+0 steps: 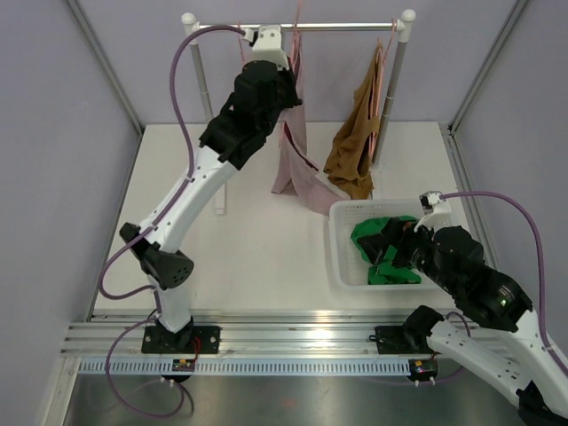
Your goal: Remove the tank top from the hanger
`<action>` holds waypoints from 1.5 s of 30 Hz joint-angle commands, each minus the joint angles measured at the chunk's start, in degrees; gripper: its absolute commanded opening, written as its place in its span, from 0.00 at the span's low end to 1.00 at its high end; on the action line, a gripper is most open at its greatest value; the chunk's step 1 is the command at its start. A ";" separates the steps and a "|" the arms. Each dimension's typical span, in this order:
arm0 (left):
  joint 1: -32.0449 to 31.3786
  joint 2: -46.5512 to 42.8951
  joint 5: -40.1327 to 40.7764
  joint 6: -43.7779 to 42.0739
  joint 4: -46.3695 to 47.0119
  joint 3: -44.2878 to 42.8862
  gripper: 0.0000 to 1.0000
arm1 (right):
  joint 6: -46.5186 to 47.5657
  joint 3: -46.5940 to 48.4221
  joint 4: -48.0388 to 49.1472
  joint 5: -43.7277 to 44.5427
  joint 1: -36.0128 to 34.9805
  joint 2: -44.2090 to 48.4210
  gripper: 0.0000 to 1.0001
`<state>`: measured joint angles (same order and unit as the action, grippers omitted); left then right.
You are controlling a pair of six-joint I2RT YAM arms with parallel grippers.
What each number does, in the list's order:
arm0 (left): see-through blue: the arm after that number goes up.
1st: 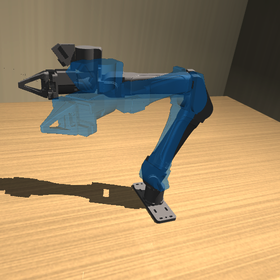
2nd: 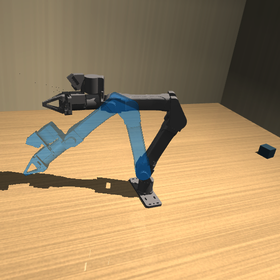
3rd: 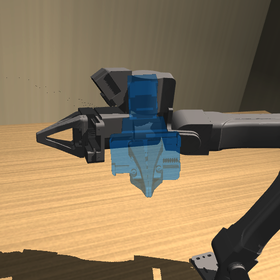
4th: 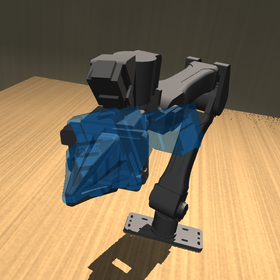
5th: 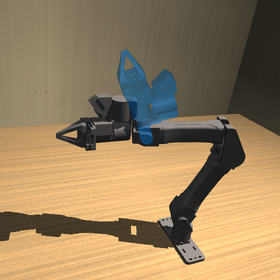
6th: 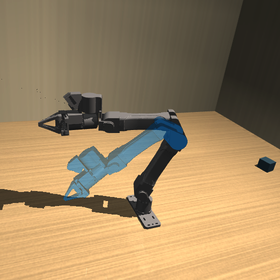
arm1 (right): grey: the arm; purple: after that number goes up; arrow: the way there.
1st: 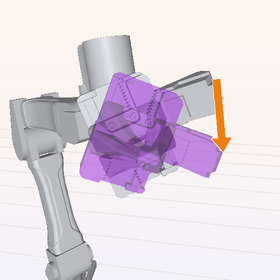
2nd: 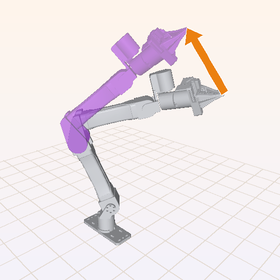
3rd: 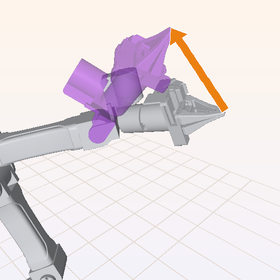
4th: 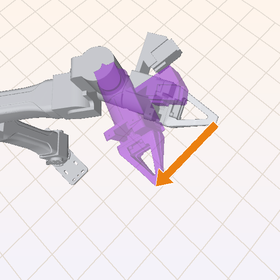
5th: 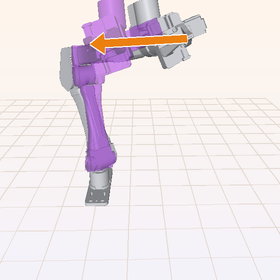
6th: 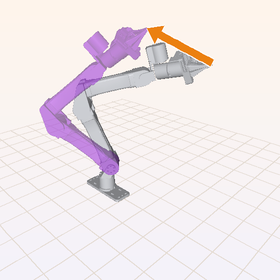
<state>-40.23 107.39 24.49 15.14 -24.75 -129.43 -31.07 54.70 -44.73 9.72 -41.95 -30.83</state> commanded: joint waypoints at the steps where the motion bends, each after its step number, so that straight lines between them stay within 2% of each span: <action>1: 0.68 -7.63 -6.19 -0.90 4.80 2.50 0.00 | 2.33 0.67 2.72 -0.75 0.12 1.47 0.95; 4: 0.76 -10.27 -8.48 0.94 1.40 4.35 0.00 | 3.03 1.81 2.02 -0.14 0.12 2.26 0.96; 7: 0.76 -16.32 -12.07 3.57 -0.56 10.49 0.00 | 4.17 3.22 1.05 -0.22 0.21 1.74 0.97; 9: 0.68 -20.54 -14.81 4.81 -0.39 18.21 0.00 | 5.05 4.01 1.14 -1.44 0.12 1.21 0.97; 12: 0.59 -31.60 -21.92 6.75 2.94 30.87 0.00 | 6.37 5.07 2.71 -5.04 0.12 0.68 0.98; 13: 0.50 -37.20 -22.38 7.53 3.65 34.03 0.00 | 6.46 4.98 4.55 -6.28 0.12 0.60 0.98; 14: 0.41 -40.48 -22.99 7.80 4.44 40.76 0.00 | 6.55 4.89 5.70 -8.90 0.12 -0.01 0.98; 16: 0.41 -48.80 -24.14 8.76 5.50 46.78 0.00 | 6.29 3.84 10.33 -12.33 0.12 -1.07 0.98; 19: 0.33 -56.30 -27.29 10.78 5.51 56.45 0.00 | 4.53 2.09 18.32 -18.93 0.21 -5.19 0.98; 20: 0.33 -60.59 -29.13 12.10 6.20 61.44 0.00 | 3.31 1.12 20.71 -22.42 0.12 -8.16 0.98; 21: 0.33 -62.99 -29.93 12.11 6.56 61.49 0.00 | 2.77 0.77 23.35 -24.11 0.21 -9.93 0.98; 22: 0.33 -64.92 -30.90 13.42 7.17 65.75 0.00 | 2.16 0.41 28.59 -25.70 0.21 -11.69 0.98; 25: 0.33 -71.78 -33.62 15.79 9.27 73.32 0.00 | -0.39 1.63 36.08 -31.15 0.03 -20.21 1.00; 28: 0.33 -77.94 -34.60 17.47 10.16 78.34 0.00 | -1.45 3.31 42.33 -31.25 -0.67 -27.43 0.99; 34: 0.33 -86.11 -33.81 20.02 10.08 83.54 0.00 | 0.30 7.53 46.03 -24.49 -3.48 -37.54 0.97; 38: 0.33 -86.56 -34.33 20.46 8.67 84.16 0.00 | 2.41 9.20 46.13 -19.48 -4.97 -41.93 0.93; 45: 0.33 -86.30 -33.72 20.20 7.62 85.48 0.00 | 3.47 11.66 46.14 -17.28 -5.07 -43.53 0.90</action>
<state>-39.72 21.37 -7.75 34.63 -21.08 -43.94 -29.50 62.83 -1.69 -10.74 -46.52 -74.63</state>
